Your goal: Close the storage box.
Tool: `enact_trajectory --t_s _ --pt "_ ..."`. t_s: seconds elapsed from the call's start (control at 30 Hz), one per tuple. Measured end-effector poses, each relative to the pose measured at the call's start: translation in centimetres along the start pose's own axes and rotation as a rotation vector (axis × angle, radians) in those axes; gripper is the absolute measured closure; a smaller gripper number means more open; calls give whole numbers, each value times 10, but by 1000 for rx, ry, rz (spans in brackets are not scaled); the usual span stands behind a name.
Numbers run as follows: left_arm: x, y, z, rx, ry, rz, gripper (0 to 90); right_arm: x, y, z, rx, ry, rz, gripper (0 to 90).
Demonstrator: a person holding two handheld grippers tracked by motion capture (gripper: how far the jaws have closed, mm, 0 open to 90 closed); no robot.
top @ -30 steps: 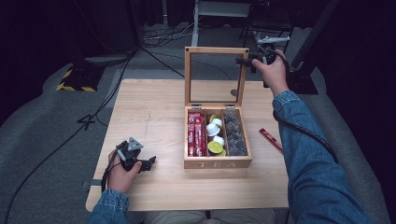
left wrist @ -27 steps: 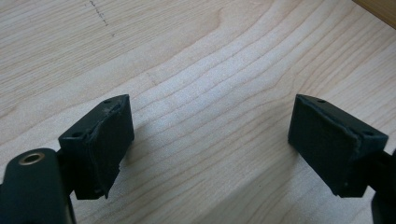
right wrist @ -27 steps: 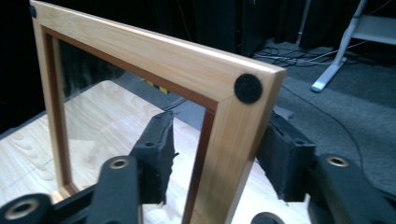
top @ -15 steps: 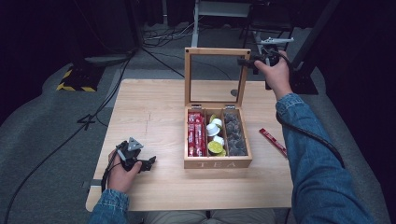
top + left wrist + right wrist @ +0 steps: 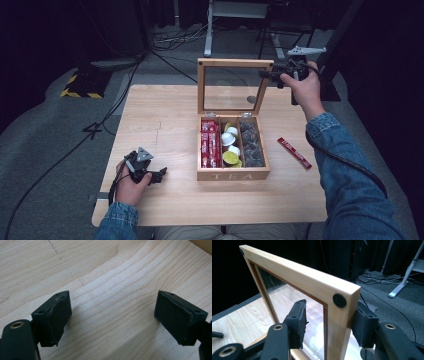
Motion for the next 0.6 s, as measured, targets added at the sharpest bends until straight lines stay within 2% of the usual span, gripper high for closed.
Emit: enact_trajectory --t_s 0.2,0.6 --pt "0 0 0 -2 -3 -2 145 -4 -11 14 -11 -25 16 499" --pt "0 0 0 -1 -2 -1 145 -16 -32 36 10 -65 12 474"
Point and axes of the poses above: each handheld gripper's, and its own axes: y roughly forward along the jaws, x roughly out of its top, z roughly to its left, the point moved 6 cm from there along y, roughly forward along the jaws, and after that the axes turned 4 degrees about z, right-handed, at the moved point
